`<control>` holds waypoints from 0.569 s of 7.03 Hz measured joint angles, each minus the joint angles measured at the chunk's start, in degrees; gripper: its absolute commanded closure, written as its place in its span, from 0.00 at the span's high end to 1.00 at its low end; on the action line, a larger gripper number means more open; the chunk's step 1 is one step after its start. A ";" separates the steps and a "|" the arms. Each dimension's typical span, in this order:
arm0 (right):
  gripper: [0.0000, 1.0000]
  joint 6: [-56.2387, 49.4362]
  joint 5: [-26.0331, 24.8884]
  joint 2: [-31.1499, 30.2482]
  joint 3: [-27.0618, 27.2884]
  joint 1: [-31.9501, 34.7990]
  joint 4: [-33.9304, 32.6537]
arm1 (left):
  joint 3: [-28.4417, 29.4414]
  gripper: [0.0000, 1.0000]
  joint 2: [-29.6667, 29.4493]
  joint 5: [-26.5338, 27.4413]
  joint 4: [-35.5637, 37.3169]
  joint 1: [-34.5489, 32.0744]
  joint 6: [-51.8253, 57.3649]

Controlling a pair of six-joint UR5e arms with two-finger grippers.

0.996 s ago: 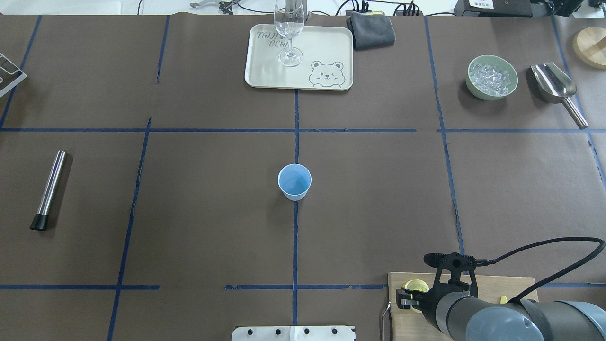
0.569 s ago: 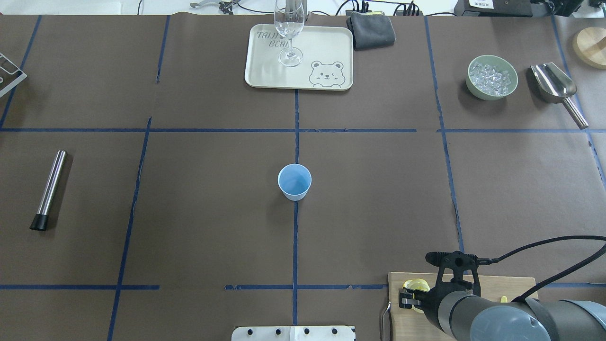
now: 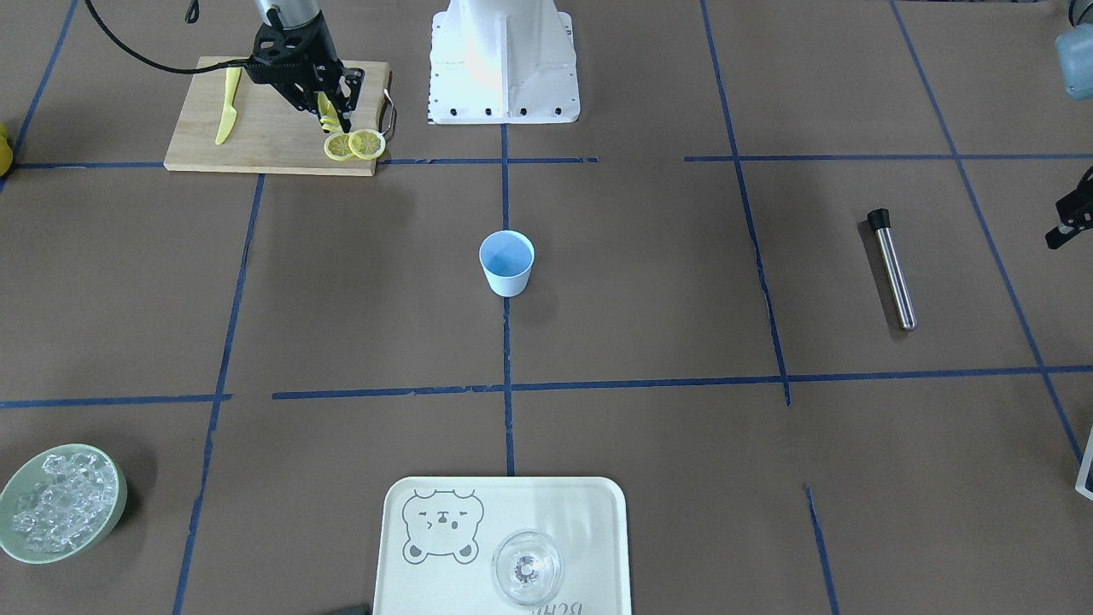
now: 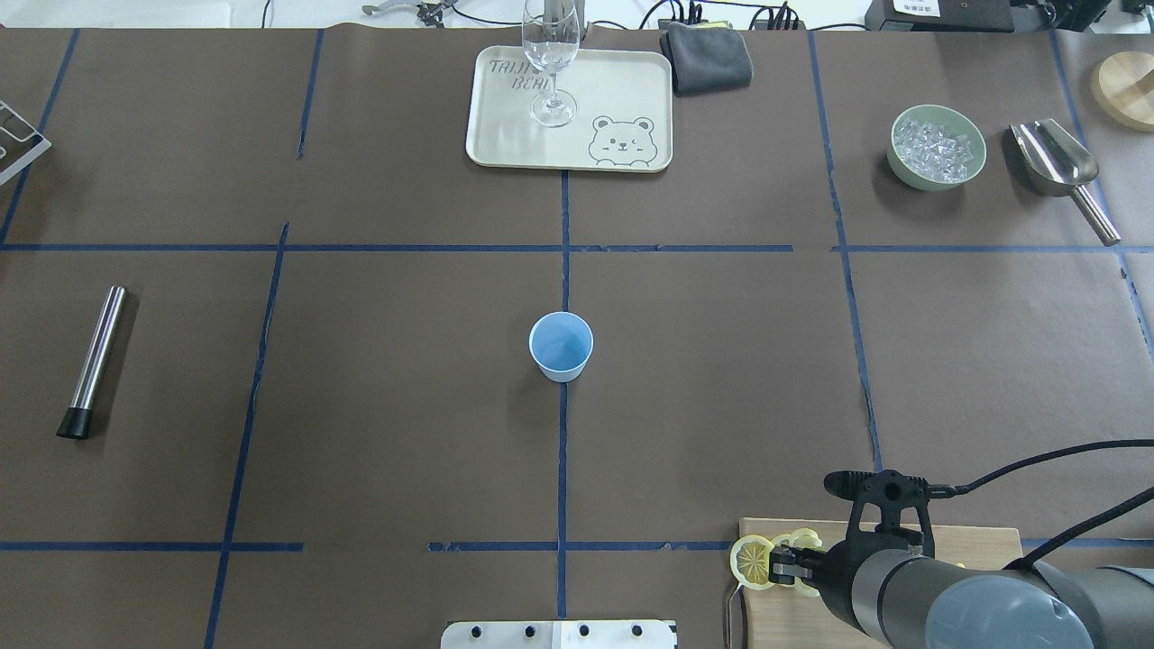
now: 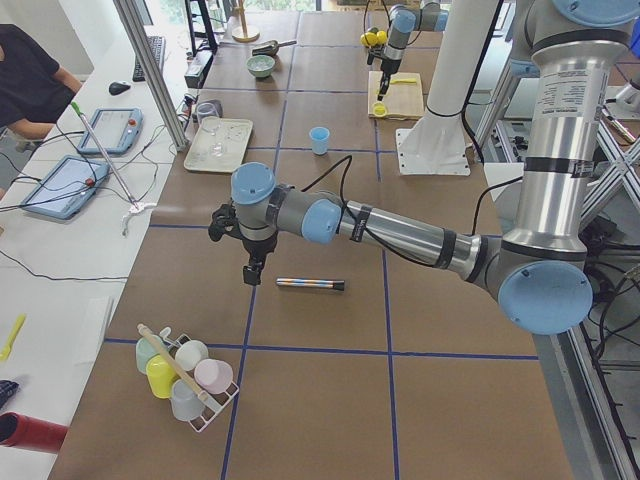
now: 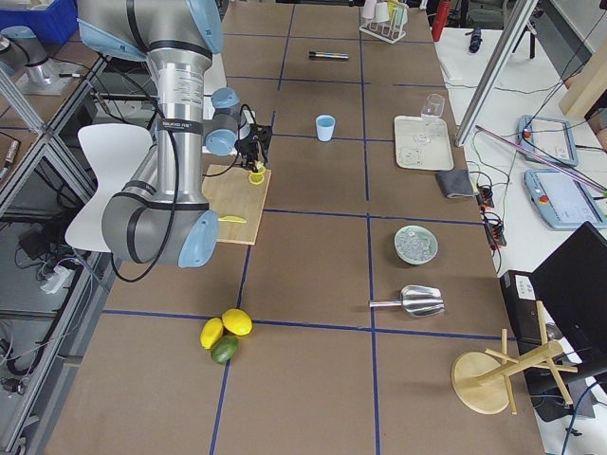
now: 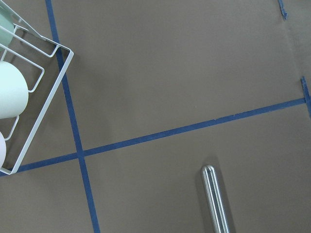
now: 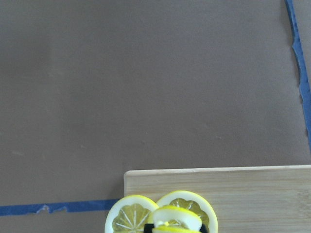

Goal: Squeeze lemon into cup
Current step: 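Carry the lemon slice with the right gripper over the blue cup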

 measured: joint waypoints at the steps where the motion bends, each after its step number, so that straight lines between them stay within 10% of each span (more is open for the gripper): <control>1: 0.44 0.00 0.62 -0.01 0.55 1.00 -0.04 | -0.03 1.00 -0.08 -0.01 0.00 0.00 0.00; 4: 0.47 -0.29 6.47 2.07 0.82 6.96 -0.07 | -0.26 1.00 -0.32 -0.04 0.04 0.00 -0.23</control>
